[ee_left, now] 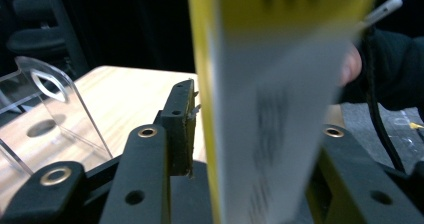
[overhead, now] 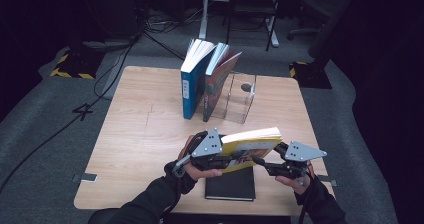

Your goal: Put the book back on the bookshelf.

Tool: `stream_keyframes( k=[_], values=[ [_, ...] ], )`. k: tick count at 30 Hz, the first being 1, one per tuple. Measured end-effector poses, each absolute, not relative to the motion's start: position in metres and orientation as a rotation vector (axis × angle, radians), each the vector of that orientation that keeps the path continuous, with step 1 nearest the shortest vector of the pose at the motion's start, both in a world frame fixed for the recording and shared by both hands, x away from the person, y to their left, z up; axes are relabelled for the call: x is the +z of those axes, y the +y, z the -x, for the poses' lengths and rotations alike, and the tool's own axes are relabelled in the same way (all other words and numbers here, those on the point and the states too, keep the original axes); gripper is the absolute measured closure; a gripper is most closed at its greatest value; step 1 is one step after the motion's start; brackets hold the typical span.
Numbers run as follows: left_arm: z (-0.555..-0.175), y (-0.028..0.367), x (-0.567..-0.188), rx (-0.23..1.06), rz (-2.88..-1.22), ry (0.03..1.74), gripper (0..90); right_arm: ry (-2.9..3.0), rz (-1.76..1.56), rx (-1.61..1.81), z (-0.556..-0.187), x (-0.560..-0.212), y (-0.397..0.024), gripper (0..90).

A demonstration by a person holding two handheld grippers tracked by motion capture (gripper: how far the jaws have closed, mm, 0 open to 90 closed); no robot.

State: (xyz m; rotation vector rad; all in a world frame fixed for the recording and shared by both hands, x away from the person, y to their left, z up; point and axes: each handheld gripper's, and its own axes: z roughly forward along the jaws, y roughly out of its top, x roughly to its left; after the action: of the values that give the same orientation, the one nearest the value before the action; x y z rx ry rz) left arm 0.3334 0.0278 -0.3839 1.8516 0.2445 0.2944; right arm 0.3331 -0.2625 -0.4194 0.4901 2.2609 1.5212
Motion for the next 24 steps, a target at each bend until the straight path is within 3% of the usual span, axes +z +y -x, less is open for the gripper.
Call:
stream_keyframes(
  k=[7, 12, 18, 24],
  values=[
    [-0.339, 0.019, -0.378, 0.267, -1.867, 0.222, 59.4, 2.262, -0.489, 1.52, -0.334, -0.419, -0.262, 47.2],
    [-0.339, 0.017, -0.374, 0.279, -1.871, 0.206, 69.2, 2.26, -0.491, 1.518, -0.334, -0.419, -0.262, 46.9],
    [-0.339, 0.014, -0.365, 0.291, -1.865, 0.197, 68.3, 2.261, -0.489, 1.509, -0.335, -0.419, -0.262, 46.4],
    [-0.34, 0.011, -0.36, 0.275, -1.903, 0.164, 74.3, 2.271, -0.49, 1.507, -0.335, -0.42, -0.264, 45.4]
  ],
)
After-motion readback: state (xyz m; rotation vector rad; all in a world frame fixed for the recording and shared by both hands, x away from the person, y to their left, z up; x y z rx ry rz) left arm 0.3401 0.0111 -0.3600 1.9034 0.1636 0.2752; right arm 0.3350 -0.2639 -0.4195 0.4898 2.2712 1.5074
